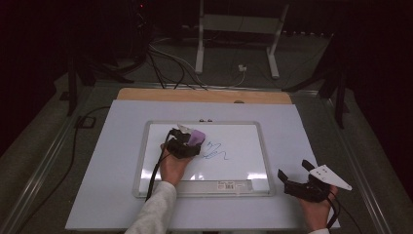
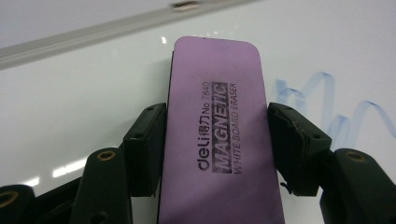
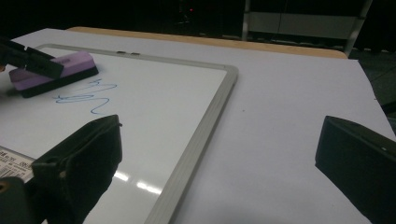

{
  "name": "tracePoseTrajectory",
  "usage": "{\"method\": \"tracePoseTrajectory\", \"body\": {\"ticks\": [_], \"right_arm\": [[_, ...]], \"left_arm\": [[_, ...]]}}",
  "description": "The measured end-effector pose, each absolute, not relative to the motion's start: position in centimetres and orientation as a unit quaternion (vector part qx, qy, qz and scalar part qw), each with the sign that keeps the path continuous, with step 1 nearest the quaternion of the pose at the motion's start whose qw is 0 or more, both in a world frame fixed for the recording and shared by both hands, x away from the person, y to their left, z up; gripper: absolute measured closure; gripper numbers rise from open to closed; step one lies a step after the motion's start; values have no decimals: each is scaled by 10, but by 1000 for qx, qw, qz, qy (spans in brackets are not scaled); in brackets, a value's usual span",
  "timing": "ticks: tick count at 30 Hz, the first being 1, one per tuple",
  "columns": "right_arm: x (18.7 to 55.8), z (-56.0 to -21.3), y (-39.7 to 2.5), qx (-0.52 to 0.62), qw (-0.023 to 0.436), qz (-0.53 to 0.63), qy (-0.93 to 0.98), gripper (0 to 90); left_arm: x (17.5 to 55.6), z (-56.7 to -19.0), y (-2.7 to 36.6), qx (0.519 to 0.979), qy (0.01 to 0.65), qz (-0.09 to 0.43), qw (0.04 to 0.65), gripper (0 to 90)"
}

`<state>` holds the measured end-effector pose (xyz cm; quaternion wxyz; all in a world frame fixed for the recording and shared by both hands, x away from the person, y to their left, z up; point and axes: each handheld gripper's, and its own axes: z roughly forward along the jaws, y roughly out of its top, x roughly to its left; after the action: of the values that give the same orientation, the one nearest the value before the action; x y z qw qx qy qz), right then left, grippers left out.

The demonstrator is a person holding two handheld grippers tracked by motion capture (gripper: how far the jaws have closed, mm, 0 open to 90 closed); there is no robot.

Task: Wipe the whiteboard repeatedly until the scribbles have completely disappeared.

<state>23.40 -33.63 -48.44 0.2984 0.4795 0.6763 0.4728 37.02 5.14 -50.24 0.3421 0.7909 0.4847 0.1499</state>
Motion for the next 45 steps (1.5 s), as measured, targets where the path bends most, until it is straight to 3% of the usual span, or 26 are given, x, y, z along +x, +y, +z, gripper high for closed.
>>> {"method": "tracePoseTrajectory", "body": {"ticks": [8,24,35,39,45], "right_arm": [[234,-484,-336,479,297,472,678,10],[234,-484,-336,479,298,472,677,10],[234,-485,-336,479,297,472,678,11],[234,-484,-335,478,297,471,679,10],[234,-484,-337,479,299,473,677,10]], "left_arm": [[358,-501,34,811,455,133,343,417],[390,-502,50,782,503,154,335,417],[361,-502,19,811,452,148,342,417],[367,-502,21,809,456,139,345,417],[384,-501,24,803,470,165,326,418]]}}
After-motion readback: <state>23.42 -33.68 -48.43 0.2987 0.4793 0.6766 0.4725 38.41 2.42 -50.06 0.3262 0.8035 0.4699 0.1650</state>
